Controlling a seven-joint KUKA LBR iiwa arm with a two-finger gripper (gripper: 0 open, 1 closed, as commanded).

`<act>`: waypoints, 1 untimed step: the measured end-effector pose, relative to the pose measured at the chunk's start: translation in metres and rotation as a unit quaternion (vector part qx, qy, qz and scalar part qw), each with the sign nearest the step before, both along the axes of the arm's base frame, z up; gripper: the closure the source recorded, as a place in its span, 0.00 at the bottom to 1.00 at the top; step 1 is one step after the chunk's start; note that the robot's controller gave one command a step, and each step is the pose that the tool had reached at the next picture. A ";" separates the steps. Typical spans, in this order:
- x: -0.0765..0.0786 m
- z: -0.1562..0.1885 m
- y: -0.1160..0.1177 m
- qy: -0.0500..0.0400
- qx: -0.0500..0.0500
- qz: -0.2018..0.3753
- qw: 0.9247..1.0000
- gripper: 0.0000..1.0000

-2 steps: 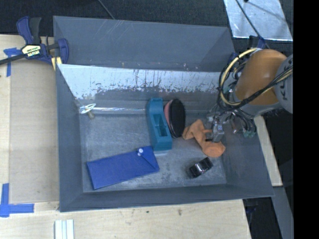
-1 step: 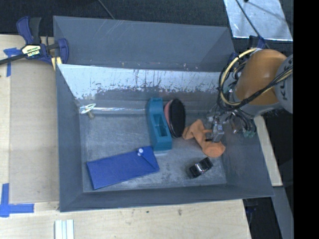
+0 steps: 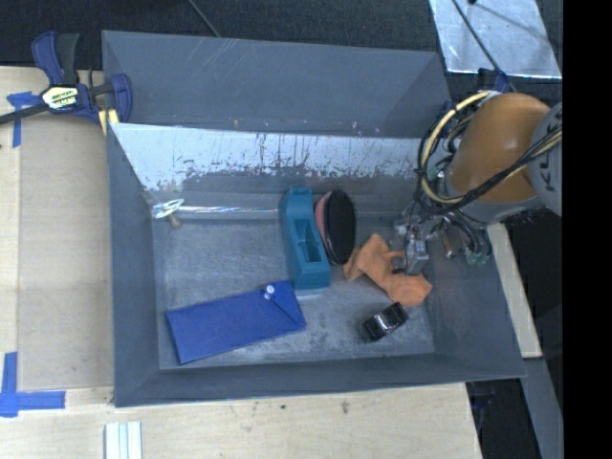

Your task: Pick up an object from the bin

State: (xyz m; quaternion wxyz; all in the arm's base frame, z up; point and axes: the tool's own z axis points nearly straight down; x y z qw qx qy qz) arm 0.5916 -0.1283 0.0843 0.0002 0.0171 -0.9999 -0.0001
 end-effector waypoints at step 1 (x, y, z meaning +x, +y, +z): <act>0.003 -0.010 0.016 -0.001 0.000 0.004 1.000 1.00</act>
Offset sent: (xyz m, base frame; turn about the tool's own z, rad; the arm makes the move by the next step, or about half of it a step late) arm -0.0040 0.0119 0.0340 -0.0272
